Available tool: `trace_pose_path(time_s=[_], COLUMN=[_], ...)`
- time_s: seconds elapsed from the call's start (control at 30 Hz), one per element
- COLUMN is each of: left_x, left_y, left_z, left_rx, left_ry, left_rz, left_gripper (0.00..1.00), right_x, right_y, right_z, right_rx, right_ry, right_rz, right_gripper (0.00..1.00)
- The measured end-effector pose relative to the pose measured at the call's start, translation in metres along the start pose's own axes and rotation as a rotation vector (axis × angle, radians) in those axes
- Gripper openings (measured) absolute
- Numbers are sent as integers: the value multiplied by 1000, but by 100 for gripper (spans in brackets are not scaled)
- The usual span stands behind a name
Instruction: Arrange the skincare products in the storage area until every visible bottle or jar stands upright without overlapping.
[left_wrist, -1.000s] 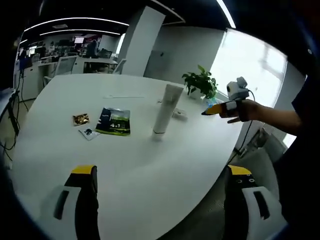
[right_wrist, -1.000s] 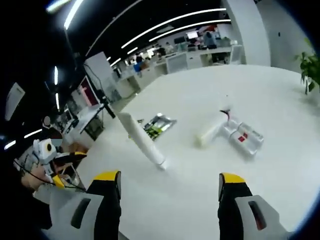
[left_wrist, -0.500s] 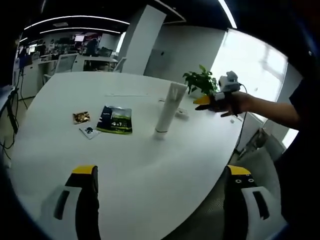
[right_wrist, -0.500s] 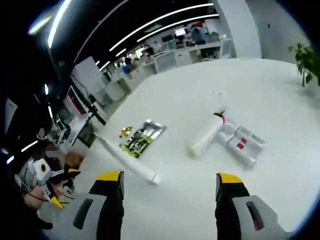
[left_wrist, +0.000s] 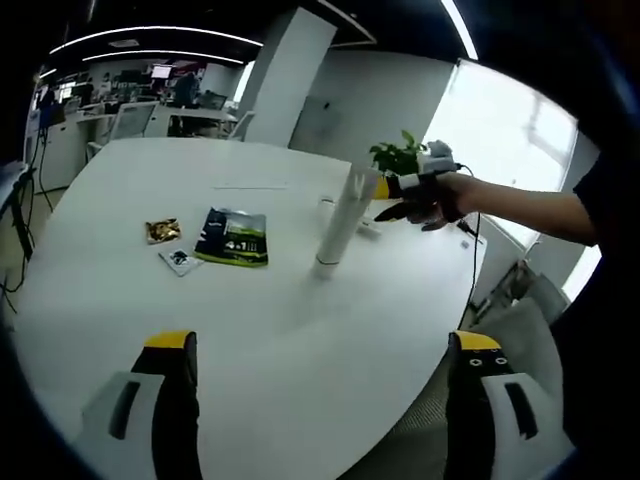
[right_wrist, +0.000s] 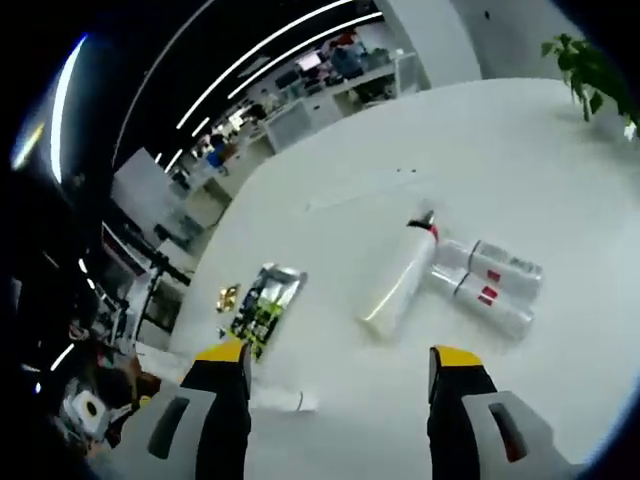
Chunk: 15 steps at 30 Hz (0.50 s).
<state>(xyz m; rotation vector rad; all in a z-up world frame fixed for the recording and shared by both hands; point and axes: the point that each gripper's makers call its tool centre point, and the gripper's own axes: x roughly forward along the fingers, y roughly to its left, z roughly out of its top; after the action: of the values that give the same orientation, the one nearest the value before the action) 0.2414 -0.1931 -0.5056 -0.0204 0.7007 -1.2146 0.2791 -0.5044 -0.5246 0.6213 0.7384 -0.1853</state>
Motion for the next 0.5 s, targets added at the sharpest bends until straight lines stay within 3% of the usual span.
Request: trace_pose_path(time_s=[0.17, 0.5], left_x=[3, 8], left_y=[6, 13], left_z=[-5, -7], left_rx=[-12, -27], left_ry=[12, 20], left_rz=[0, 3], left_gripper=[96, 96], right_x=[9, 35], right_y=[-5, -12], right_z=[-3, 2], right_rx=[14, 79], right_ry=[25, 41], right_rz=[-84, -144], right_gripper=[74, 74])
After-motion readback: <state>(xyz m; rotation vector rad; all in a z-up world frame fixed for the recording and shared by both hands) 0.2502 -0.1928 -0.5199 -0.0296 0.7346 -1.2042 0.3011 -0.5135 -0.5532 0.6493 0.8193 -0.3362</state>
